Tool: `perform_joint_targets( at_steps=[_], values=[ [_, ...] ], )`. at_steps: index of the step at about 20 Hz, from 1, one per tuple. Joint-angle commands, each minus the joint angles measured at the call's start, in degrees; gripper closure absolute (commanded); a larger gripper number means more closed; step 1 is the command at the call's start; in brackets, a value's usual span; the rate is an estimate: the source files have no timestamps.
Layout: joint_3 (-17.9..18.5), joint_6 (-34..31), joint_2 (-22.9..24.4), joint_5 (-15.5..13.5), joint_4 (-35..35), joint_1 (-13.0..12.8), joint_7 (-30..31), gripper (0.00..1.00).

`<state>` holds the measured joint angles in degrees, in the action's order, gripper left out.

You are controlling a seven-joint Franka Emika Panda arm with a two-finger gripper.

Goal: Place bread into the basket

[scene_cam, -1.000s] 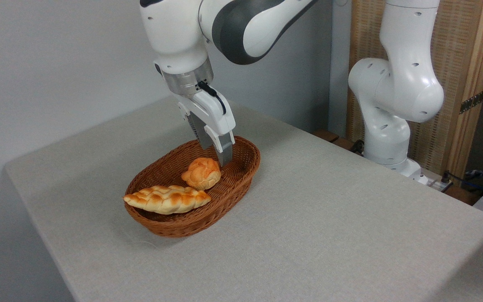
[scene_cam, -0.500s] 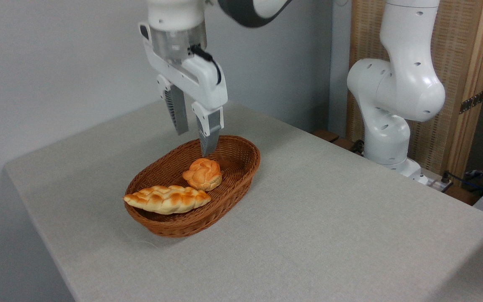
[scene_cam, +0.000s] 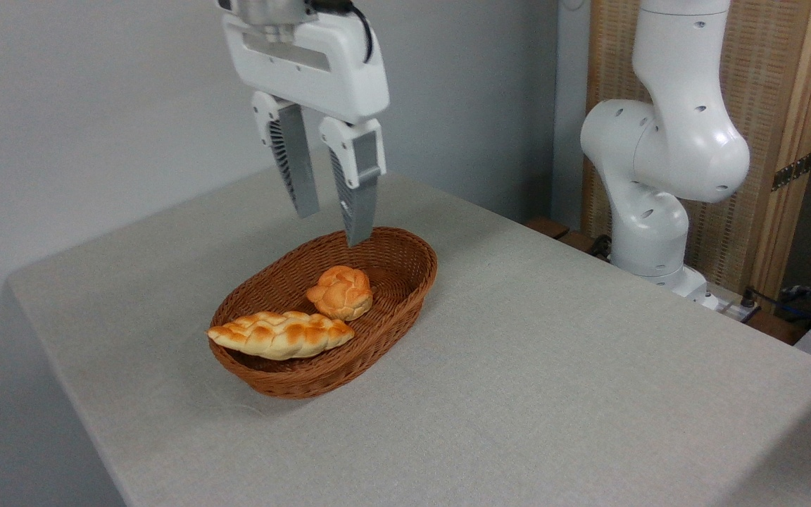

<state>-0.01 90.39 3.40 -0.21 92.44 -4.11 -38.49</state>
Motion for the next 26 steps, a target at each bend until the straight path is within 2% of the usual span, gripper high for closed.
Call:
perform_joint_targets(
  at_steps=[1, 8, 16, 26],
  values=[
    [-0.3, -2.1, -4.7, 1.0, -5.4, -0.3, 2.3, 0.00],
    [-0.8, -1.3, -4.8, -0.3, -5.3, -0.2, 2.0, 0.00],
    [-0.7, -0.7, -4.6, -0.3, -4.9, -0.1, 1.9, 0.00],
    [-0.7, -0.6, -1.7, -0.4, -1.5, -0.3, 1.7, 0.00]
  ],
)
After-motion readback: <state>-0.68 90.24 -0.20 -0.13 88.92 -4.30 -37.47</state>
